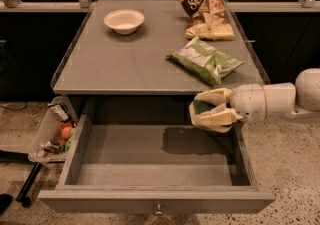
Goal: Pick sponge from top drawer and place on counter
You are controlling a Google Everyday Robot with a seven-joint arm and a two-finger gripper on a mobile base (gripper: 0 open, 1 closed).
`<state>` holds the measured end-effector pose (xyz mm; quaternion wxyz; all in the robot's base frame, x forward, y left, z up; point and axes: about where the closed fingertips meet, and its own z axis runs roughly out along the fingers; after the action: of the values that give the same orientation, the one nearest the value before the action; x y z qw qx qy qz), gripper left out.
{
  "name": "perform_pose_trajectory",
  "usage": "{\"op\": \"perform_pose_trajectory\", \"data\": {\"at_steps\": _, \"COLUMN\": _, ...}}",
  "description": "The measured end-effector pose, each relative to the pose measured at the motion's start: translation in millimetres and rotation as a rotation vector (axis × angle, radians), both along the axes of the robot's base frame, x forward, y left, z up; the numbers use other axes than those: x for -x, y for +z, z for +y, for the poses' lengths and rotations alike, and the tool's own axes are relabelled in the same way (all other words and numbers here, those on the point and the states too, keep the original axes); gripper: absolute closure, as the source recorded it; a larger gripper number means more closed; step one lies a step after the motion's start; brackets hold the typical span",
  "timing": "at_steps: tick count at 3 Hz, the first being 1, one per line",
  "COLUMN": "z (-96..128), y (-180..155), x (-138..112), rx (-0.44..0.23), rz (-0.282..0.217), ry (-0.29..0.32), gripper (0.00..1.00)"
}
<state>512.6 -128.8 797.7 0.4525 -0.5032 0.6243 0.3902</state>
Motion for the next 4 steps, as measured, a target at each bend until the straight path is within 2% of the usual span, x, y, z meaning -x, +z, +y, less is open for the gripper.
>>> {"op": "perform_pose_trajectory", "data": {"at_steps": 1, "z": 10.5, "y": 23.5, "x": 0.1, "rx": 0.008, "rz": -0.039, "ry": 0.045, "gripper": 1.0}}
{"op": "perform_pose_trajectory", "data": {"at_steps": 2, "z": 65.9, "y": 93.9, "x": 8.6, "rx": 0.077, "rz": -0.113, "ry": 0.225, "gripper": 1.0}}
{"op": "perform_pose_trajectory", "data": {"at_steps": 3, "z": 127.6, "y": 170.6, "x": 11.2, "rx": 0.168, "rz": -0.196, "ry": 0.379, "gripper": 1.0}}
{"op": "perform_pose_trajectory", "data": {"at_steps": 4, "z": 169.4, "y": 194.4, "x": -7.3, "rx": 0.217, "rz": -0.199, "ry": 0.494, "gripper": 1.0}}
